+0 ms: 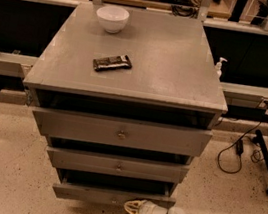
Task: Close bottom drawer
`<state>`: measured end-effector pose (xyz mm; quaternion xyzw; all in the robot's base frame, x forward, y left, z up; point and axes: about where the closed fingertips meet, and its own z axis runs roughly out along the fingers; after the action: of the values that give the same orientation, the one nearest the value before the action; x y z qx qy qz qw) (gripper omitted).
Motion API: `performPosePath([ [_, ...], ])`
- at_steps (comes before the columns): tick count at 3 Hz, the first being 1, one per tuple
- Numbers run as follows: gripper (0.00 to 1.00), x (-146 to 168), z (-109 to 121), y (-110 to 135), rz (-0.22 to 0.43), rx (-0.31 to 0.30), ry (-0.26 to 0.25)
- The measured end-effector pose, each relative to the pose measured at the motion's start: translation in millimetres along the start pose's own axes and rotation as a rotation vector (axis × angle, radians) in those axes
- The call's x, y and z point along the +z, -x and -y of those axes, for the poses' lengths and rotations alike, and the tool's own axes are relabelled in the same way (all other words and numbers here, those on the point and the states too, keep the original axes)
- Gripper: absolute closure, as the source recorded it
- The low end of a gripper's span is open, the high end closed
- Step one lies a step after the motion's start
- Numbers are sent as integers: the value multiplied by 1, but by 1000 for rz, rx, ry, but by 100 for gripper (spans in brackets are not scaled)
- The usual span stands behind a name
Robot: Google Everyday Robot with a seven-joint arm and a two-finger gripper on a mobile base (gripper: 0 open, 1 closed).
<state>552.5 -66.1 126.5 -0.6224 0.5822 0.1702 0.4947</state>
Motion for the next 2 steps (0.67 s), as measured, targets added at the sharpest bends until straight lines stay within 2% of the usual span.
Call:
performPosePath([
  [1, 100, 0, 10, -2, -1, 5, -35],
  [2, 100, 0, 10, -2, -1, 5, -35],
])
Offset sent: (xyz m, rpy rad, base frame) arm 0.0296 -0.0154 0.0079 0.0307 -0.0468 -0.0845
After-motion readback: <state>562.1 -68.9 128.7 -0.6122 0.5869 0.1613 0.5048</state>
